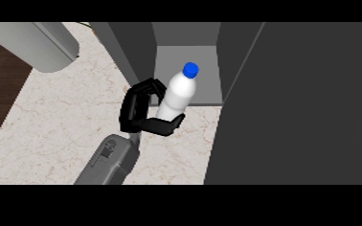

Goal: Pick up the bottled water, place it into the cabinet and close the cabinet

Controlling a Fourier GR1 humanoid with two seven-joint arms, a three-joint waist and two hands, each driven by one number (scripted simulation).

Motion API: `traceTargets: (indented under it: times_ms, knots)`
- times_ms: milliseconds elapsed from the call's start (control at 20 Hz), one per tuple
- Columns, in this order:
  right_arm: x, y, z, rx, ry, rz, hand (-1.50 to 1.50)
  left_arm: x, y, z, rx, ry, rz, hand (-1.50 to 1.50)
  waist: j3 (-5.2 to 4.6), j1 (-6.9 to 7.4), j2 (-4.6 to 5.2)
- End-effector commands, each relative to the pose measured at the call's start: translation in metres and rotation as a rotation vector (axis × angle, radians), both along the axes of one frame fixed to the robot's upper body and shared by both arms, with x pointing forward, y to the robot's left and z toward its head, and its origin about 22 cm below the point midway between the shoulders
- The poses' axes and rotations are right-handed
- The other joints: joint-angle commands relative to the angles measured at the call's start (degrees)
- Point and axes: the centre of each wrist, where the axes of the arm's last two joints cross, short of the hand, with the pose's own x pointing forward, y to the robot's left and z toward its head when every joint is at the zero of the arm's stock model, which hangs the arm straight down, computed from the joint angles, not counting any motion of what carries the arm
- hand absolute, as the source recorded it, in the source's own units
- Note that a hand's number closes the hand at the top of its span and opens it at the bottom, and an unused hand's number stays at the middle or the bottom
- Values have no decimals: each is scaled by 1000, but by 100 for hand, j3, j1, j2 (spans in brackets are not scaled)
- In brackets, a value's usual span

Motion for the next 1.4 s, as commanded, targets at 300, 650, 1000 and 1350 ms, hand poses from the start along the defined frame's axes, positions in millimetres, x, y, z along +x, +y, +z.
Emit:
traceTargets:
  times_ms: [300,650,1000,1350]
  knots:
    - [-10,-10,22,3,-43,-31,-150,35,-34,31,76,8,39,150,-4,-18,24]
    - [-14,-10,4,-2,-38,4,-150,58,-54,52,88,77,82,150,1,-96,25]
    - [-20,-18,12,7,-28,-3,-150,69,-55,38,110,138,196,150,-2,-160,37]
    - [0,-20,-7,-3,-47,13,-150,96,-49,43,181,130,286,150,1,-267,91]
